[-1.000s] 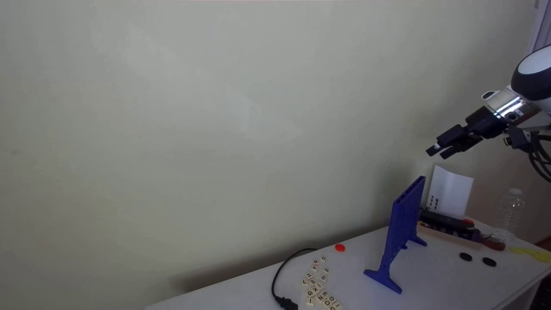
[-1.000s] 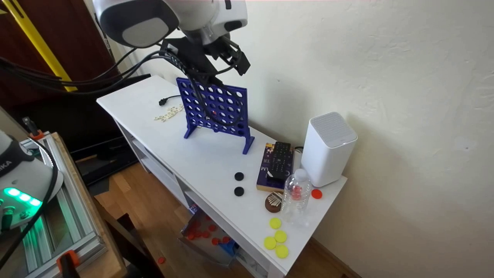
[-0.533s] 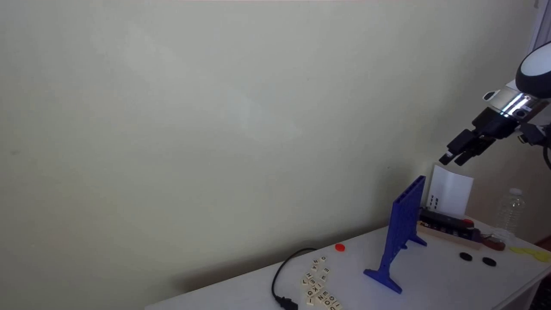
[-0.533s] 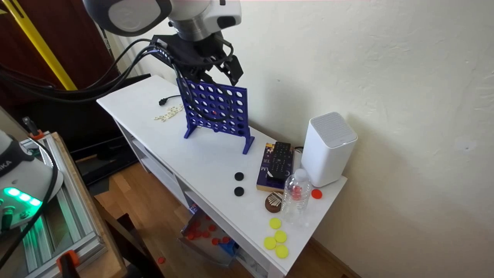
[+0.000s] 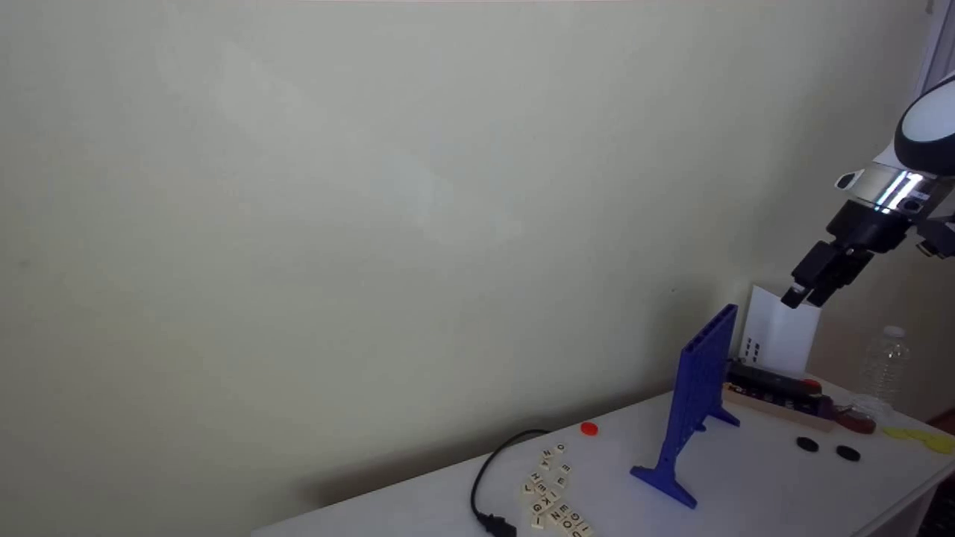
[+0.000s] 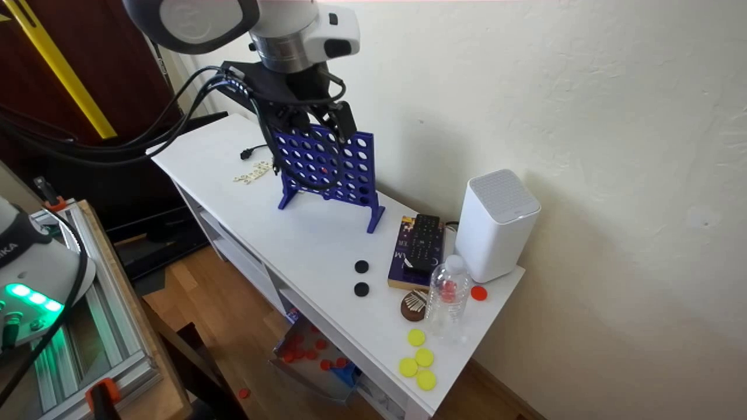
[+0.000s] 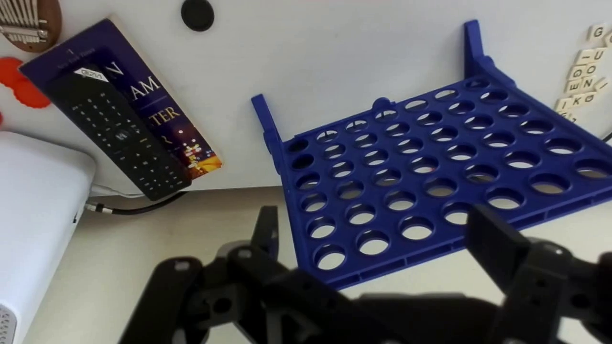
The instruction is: Put one black chip in the blue gameboard.
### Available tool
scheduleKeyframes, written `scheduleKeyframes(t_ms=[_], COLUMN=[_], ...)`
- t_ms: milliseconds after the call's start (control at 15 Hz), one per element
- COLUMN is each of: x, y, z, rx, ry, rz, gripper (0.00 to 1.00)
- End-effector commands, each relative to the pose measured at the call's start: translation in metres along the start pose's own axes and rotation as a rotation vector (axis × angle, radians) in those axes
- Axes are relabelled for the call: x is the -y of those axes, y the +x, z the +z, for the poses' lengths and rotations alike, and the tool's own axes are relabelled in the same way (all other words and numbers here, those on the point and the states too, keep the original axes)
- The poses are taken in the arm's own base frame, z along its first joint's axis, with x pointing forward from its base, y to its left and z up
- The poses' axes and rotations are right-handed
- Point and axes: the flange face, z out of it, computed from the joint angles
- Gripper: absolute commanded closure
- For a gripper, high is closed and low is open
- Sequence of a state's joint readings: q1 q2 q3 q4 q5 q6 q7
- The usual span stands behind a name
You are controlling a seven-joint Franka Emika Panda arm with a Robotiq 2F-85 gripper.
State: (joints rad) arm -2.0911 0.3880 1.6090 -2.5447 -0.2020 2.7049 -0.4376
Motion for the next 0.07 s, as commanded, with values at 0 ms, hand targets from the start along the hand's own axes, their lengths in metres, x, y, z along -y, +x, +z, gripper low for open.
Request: scheduleKeyframes(t_ms=[0], x=[0.0000], y=[-0.0004], z=[0.0004], rx=[0.004], ry=[-0.004], rz=[-0.001], gripper=[0.00])
